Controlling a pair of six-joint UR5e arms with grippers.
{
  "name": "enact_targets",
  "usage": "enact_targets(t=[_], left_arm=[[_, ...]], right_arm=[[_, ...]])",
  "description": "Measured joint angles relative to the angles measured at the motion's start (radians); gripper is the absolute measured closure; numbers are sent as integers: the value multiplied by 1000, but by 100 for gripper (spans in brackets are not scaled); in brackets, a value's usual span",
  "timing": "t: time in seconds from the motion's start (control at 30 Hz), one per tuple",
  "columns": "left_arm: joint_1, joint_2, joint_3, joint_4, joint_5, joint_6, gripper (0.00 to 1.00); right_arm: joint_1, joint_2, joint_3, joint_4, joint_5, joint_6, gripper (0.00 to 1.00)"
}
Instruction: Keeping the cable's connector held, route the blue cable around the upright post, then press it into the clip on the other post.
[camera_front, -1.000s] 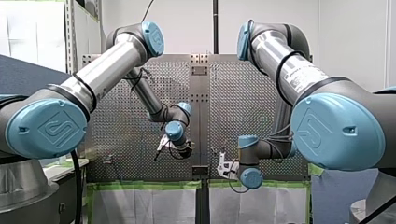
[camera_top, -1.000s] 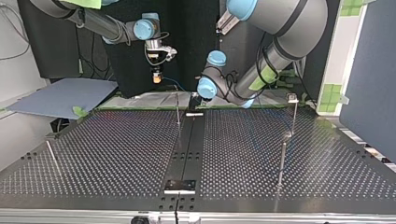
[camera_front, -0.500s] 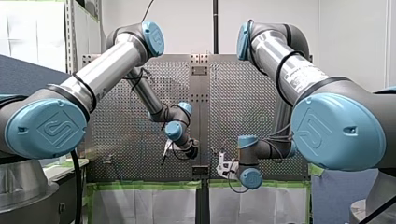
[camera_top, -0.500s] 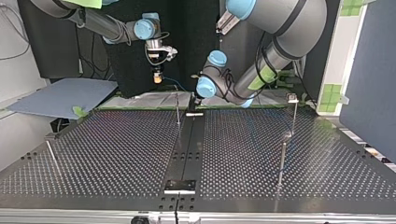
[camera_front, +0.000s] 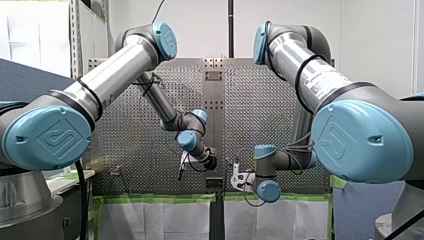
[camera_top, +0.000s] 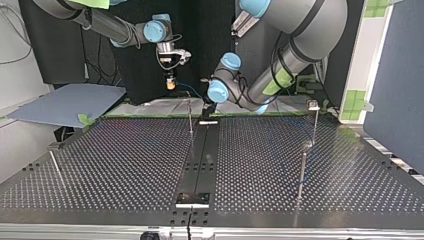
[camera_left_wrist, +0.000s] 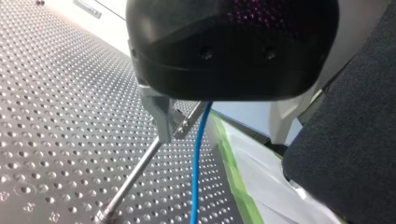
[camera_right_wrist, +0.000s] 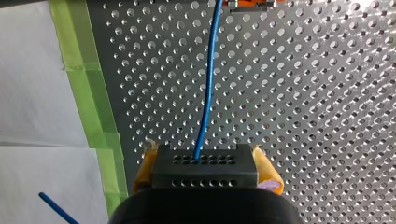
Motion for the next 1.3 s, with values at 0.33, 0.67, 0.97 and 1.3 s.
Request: enact_targets(t=[0.33, 0.67, 0.97, 1.3], left_arm=[[-15, 0, 0, 20, -29, 4, 0], [-20, 0, 0, 29, -50, 17, 36], [-24, 0, 0, 48, -63, 23, 88], [-30, 0, 0, 47, -99, 23, 100]], right_arm=[[0, 0, -9, 2, -21, 1, 100], [0, 0, -10, 4, -24, 1, 100], [1, 0, -10, 5, -24, -1, 100], [1, 0, -10, 5, -21, 0, 100]])
